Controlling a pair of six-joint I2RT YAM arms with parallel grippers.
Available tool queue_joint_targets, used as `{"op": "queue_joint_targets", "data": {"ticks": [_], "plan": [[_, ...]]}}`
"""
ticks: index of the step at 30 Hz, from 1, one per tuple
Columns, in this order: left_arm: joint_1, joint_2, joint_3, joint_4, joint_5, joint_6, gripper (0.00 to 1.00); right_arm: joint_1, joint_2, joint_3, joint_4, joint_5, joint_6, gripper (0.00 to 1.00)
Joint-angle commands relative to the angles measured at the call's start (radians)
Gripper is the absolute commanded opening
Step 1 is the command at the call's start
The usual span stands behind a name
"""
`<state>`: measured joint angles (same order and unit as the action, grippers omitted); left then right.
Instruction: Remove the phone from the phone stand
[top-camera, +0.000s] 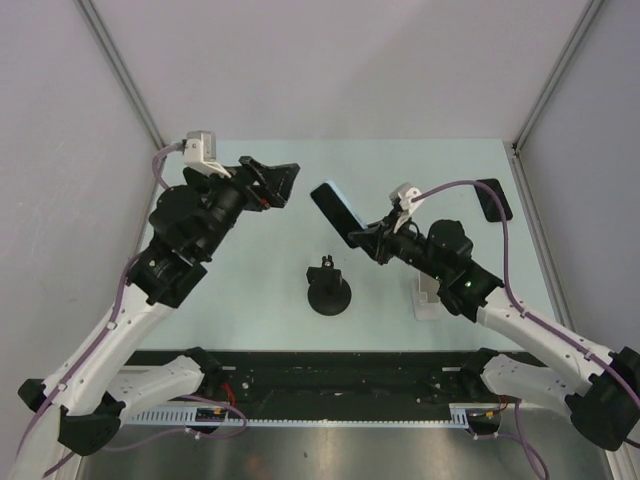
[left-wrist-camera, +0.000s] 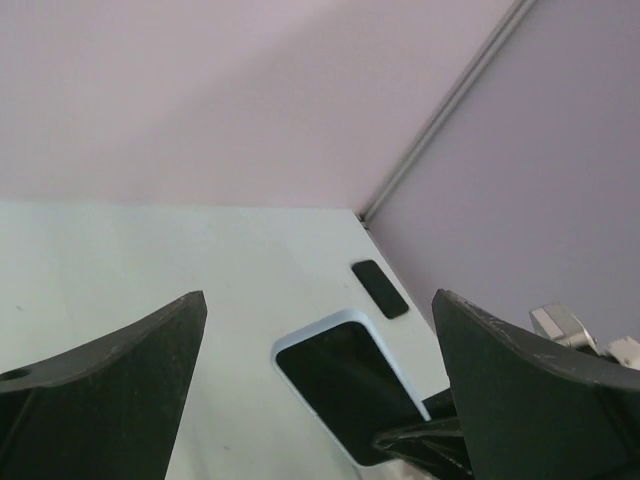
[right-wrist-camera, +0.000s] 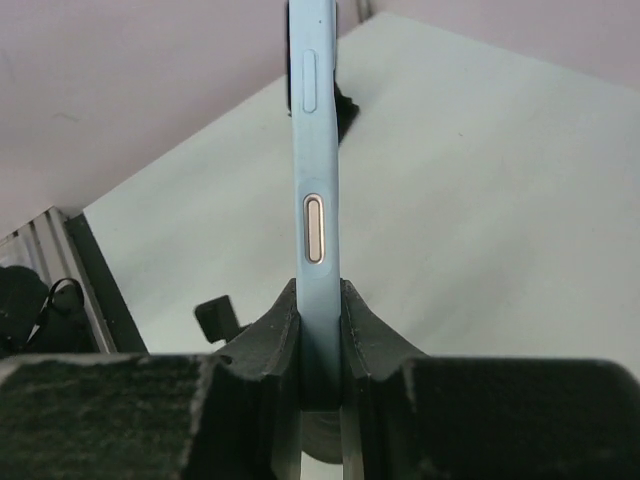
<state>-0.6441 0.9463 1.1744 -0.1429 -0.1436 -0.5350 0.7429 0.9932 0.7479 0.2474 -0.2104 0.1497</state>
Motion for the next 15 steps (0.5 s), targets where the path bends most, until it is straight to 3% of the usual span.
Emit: {"op": "queue_joint_targets", "data": {"ticks": [1, 6, 11, 15], "plan": [[0.012, 0.008, 0.062, 0.051, -0.103, 0.253, 1.00, -0.088, -0.039, 0.088, -0.037, -0.014, 0.129, 0.00], [0.012, -0.015, 0.004, 0.074, -0.160, 0.401, 1.00, -0.253, -0.019, 0.156, -0.219, -0.015, 0.198, 0.00], [0.014, -0.047, -0.161, 0.181, -0.195, 0.510, 1.00, -0.593, 0.047, 0.189, -0.303, -0.179, 0.333, 0.00], [0.014, -0.084, -0.216, 0.239, -0.197, 0.555, 1.00, -0.769, 0.143, 0.203, -0.332, -0.240, 0.366, 0.00]]}}
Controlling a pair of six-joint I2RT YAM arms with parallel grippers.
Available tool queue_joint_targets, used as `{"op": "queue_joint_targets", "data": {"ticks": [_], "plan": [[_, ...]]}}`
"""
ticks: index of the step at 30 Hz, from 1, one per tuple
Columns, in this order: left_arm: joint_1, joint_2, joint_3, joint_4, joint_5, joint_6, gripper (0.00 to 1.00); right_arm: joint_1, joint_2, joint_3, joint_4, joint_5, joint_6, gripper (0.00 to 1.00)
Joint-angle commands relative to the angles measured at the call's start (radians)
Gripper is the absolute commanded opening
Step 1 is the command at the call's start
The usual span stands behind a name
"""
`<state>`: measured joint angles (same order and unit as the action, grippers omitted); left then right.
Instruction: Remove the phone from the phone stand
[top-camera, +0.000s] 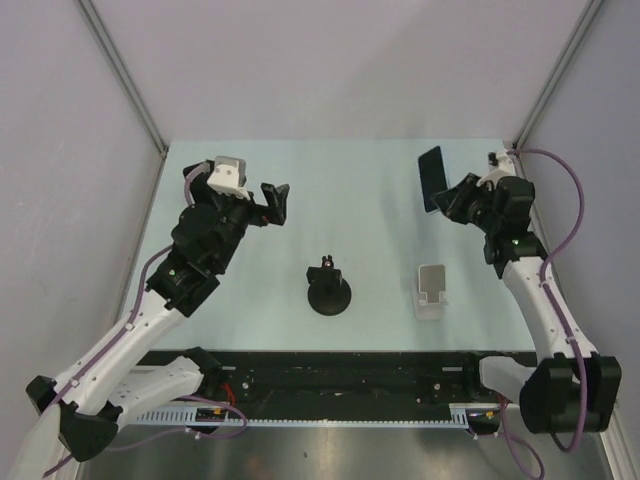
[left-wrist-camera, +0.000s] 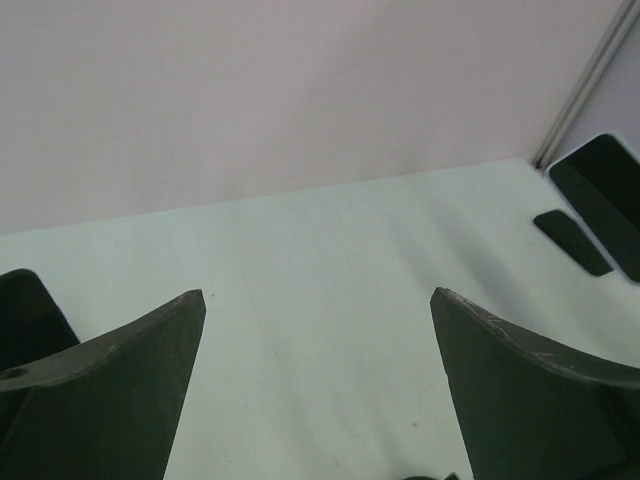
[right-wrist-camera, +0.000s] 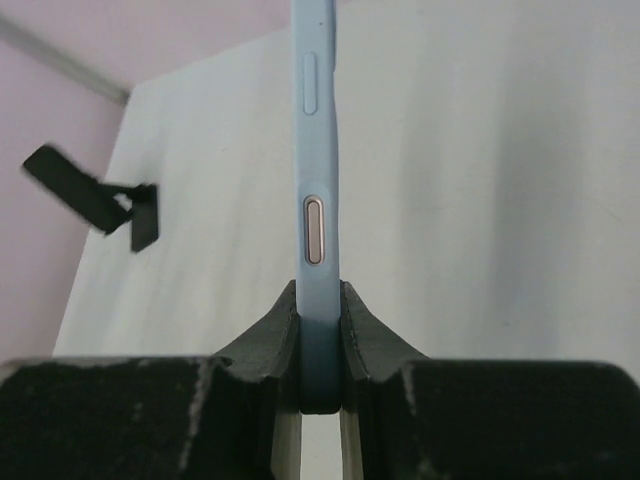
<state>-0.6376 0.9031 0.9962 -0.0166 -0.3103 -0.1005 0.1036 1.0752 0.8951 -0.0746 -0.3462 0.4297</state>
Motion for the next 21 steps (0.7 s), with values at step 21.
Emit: {"op": "queue_joint_targets", "data": {"ticks": [21], "plan": [[0.030, -0.049, -0.145, 0.247, -0.154, 0.199, 1.00, -0.383, 0.730, 0.295, 0.062, -0.253, 0.004, 0.00]]}}
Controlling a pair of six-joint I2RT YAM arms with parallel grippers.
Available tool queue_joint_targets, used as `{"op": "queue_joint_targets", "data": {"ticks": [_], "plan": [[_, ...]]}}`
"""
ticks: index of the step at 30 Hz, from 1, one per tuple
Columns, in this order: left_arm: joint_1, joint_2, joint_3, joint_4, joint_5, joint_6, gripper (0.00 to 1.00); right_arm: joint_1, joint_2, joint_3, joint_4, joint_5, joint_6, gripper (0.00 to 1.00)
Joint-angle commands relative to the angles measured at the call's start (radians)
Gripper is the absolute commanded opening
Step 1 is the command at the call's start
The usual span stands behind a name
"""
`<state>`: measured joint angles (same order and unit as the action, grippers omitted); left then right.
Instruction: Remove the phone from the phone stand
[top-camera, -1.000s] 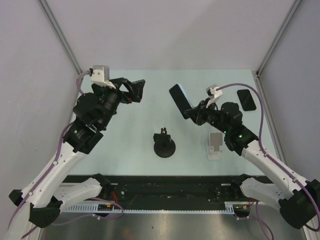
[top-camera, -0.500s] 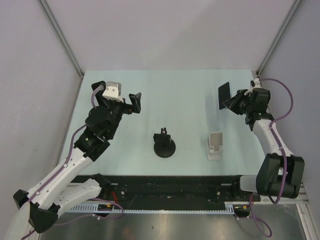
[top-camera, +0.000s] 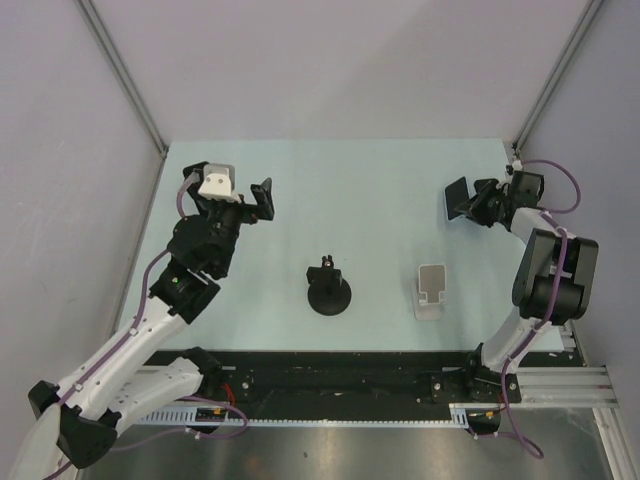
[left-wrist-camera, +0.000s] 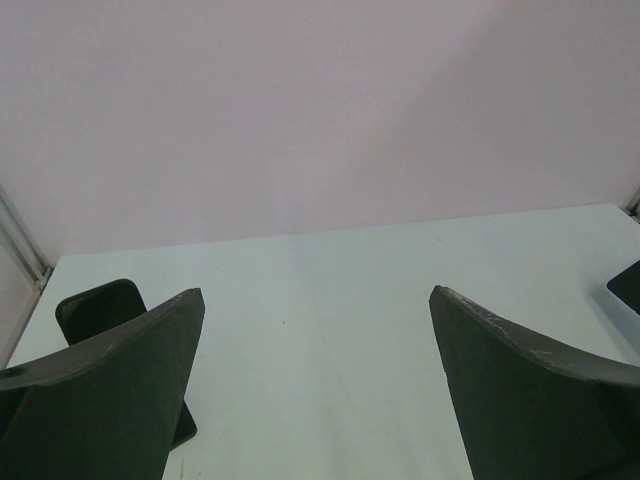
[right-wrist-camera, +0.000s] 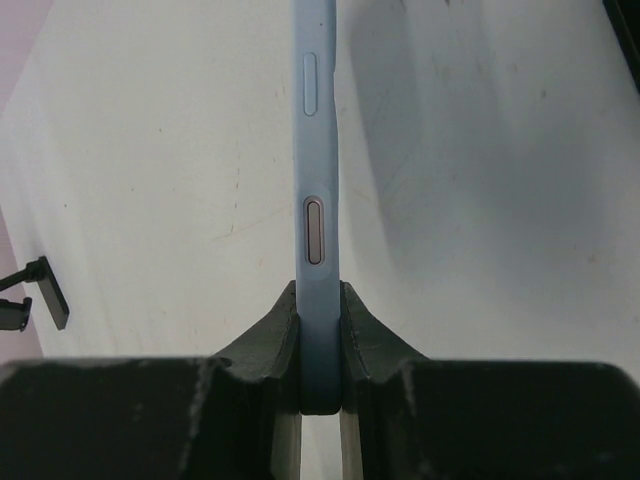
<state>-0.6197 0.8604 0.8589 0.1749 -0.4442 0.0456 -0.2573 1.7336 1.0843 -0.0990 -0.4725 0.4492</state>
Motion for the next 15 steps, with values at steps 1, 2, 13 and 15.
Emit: {"op": "queue_joint_targets", "data": {"ticks": [1, 2, 13, 15], "plan": [[0.014, -0.006, -0.008, 0.057, -0.021, 0.051, 1.00, -0.028, 0.092, 0.127, 0.078, -0.141, -0.017, 0.00], [0.015, -0.003, -0.009, 0.057, -0.021, 0.053, 1.00, -0.030, 0.107, 0.135, 0.074, -0.165, -0.018, 0.00], [0.018, 0.005, -0.018, 0.067, -0.021, 0.054, 1.00, -0.077, 0.244, 0.163, 0.015, -0.203, -0.055, 0.14], [0.017, 0.005, -0.018, 0.067, -0.019, 0.054, 1.00, -0.083, 0.257, 0.172, -0.005, -0.187, -0.084, 0.24]]}}
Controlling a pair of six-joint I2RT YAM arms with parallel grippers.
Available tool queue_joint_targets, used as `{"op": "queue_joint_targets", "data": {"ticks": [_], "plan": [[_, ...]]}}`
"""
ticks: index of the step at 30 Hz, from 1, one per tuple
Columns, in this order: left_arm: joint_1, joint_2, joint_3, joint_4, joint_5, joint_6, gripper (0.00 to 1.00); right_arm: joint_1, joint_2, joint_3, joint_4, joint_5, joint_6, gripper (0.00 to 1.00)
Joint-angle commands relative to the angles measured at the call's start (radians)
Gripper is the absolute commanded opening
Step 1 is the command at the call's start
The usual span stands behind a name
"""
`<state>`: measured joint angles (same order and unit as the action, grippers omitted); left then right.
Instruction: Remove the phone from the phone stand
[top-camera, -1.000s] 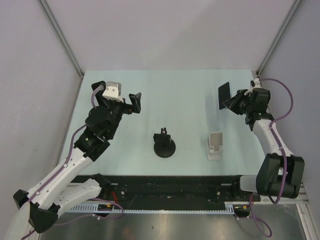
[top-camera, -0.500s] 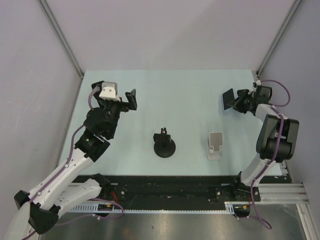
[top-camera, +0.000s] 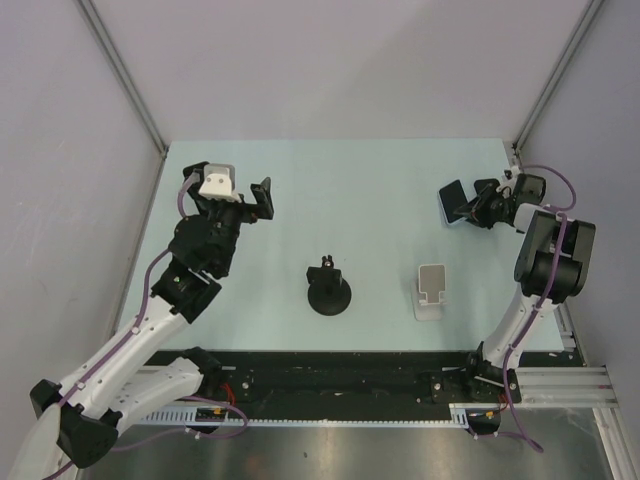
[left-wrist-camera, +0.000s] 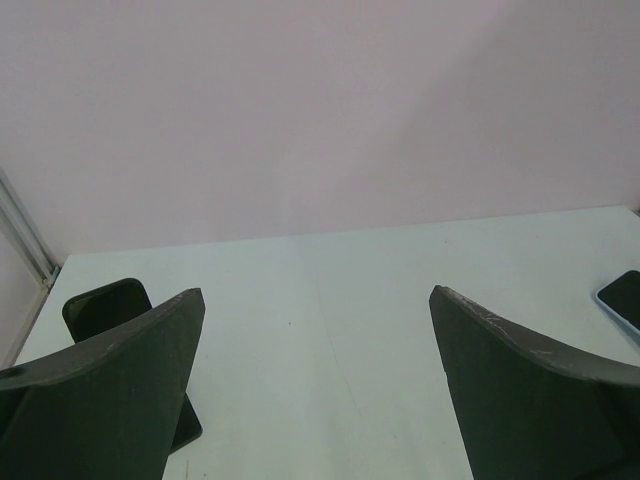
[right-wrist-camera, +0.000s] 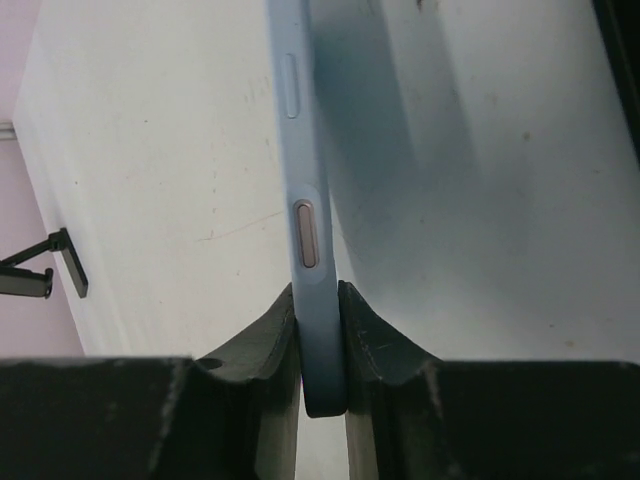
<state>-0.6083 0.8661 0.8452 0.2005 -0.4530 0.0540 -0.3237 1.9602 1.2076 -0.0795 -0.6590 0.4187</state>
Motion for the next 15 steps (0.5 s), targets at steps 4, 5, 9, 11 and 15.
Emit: {"op": "queue_joint_targets", "data": {"ticks": [4, 5, 9, 11, 15], "plan": [[0.005, 0.001, -0.006, 0.043, 0.008, 0.037, 1.00, -0.025, 0.046, 0.061, -0.081, 0.027, -0.101, 0.43], [0.005, 0.002, -0.006, 0.043, 0.008, 0.037, 1.00, -0.025, 0.049, 0.066, -0.091, 0.045, -0.107, 0.49], [0.007, 0.008, -0.008, 0.043, 0.010, 0.033, 1.00, -0.029, 0.051, 0.086, -0.134, 0.084, -0.141, 0.61], [0.007, 0.008, -0.009, 0.045, 0.013, 0.033, 1.00, -0.031, 0.043, 0.092, -0.152, 0.120, -0.159, 0.68], [0.007, 0.008, -0.009, 0.045, 0.014, 0.033, 1.00, -0.026, -0.009, 0.096, -0.180, 0.206, -0.188, 0.82]]}}
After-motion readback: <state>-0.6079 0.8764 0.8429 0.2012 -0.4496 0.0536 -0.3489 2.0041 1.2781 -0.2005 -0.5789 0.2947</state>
